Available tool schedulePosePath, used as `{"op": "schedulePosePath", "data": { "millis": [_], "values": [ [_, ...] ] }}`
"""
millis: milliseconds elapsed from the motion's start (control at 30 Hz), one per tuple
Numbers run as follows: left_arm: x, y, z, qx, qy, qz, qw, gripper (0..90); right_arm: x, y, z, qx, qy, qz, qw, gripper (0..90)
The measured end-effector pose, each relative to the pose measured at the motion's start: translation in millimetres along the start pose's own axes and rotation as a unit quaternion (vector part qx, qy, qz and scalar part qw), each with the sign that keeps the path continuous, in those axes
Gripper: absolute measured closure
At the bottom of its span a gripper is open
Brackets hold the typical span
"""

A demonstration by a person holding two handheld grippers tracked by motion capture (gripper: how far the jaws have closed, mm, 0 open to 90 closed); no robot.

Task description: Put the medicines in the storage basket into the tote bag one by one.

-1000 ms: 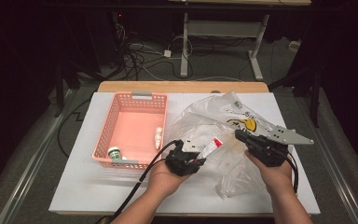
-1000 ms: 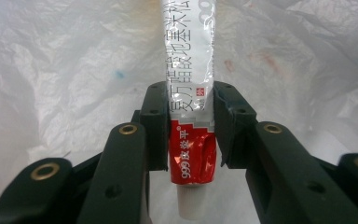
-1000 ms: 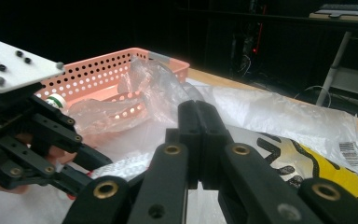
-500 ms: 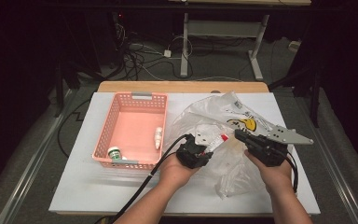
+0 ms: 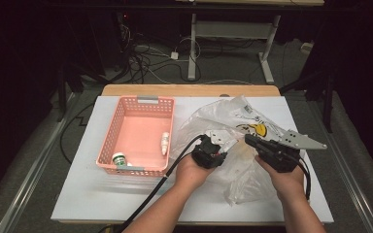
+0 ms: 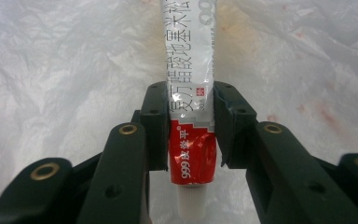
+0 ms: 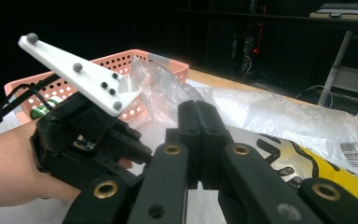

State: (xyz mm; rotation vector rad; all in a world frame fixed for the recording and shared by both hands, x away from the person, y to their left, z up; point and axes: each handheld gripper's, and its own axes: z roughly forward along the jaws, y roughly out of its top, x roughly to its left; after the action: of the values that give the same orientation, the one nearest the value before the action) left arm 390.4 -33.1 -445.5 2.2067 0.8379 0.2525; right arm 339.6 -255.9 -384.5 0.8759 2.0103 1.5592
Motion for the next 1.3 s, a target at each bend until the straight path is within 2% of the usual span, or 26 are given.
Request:
{"op": "schedulePosePath", "data": {
  "millis": [100, 133, 233, 400, 567, 633, 667, 700, 767, 900, 933, 1033, 1167, 1233, 1300],
  "values": [
    [-0.3, 3.7, 4.3, 0.007, 0.003, 0.001, 1.0, 66.6, -0.2, 0.1, -0.2, -0.001, 0.0, 0.001, 1.0, 90.0],
    [-1.6, 4.3, 6.3, 0.004, 0.008, -0.004, 0.9999, 66.6, -0.5, 0.1, -0.4, -0.001, -0.001, 0.001, 1.0, 90.0],
    [-1.1, 5.5, 11.8, 0.007, 0.0, -0.002, 1.0, 66.6, -1.5, 0.0, -0.9, -0.002, -0.001, 0.002, 1.0, 90.0],
    [-0.9, 3.7, 19.5, 0.01, 0.005, -0.012, 0.9999, 66.6, -2.3, -0.1, -1.4, -0.003, -0.002, 0.003, 1.0, 90.0],
    [1.4, 2.9, 26.9, 0.011, 0.005, -0.012, 0.9999, 66.5, -2.1, -0.5, -0.6, -0.002, -0.002, 0.001, 1.0, 90.0],
    [3.3, 3.2, 29.8, 0.01, -0.001, -0.006, 0.9999, 66.4, -2.0, -0.3, -1.1, -0.002, -0.003, 0.003, 1.0, 90.0],
    [3.7, 3.0, 30.6, 0.01, 0.004, -0.009, 0.9999, 66.4, -2.3, -0.6, -1.0, -0.002, -0.003, 0.004, 1.0, 90.0],
    [6.5, 3.3, 31.5, 0.012, 0.002, 0.006, 0.9999, 66.4, -2.6, -0.8, -0.9, -0.002, -0.003, 0.004, 1.0, 90.0],
    [5.1, 1.9, 33.6, 0.013, 0.008, -0.014, 0.9998, 66.3, -3.4, -1.5, -0.5, -0.002, -0.004, 0.004, 1.0, 90.0],
    [5.9, 0.1, 38.3, 0.018, 0.01, -0.014, 0.9997, 66.3, -3.4, -2.2, 0.3, 0.001, -0.003, 0.005, 1.0, 90.0],
    [8.0, 0.0, 39.2, 0.016, 0.005, -0.004, 0.9999, 66.1, -3.2, -2.1, 0.4, 0.001, -0.003, 0.005, 1.0, 90.0],
    [6.4, 0.0, 39.6, 0.014, 0.005, -0.016, 0.9998, 66.0, -2.9, -2.1, 0.5, 0.001, -0.003, 0.006, 1.0, 90.0],
    [5.5, 0.4, 38.2, 0.01, 0.009, -0.01, 0.9999, 61.3, -3.6, -2.2, 0.5, 0.0, -0.003, 0.005, 1.0, 90.0],
    [3.6, 0.4, 36.8, 0.009, 0.003, -0.017, 0.9998, 55.4, -3.7, -2.3, 0.1, 0.001, -0.004, 0.006, 1.0, 90.0],
    [3.9, 0.5, 34.1, 0.014, -0.008, -0.009, 0.9998, 50.5, -4.0, -2.5, 0.0, 0.001, -0.004, 0.005, 1.0, 90.0]
  ]
}}
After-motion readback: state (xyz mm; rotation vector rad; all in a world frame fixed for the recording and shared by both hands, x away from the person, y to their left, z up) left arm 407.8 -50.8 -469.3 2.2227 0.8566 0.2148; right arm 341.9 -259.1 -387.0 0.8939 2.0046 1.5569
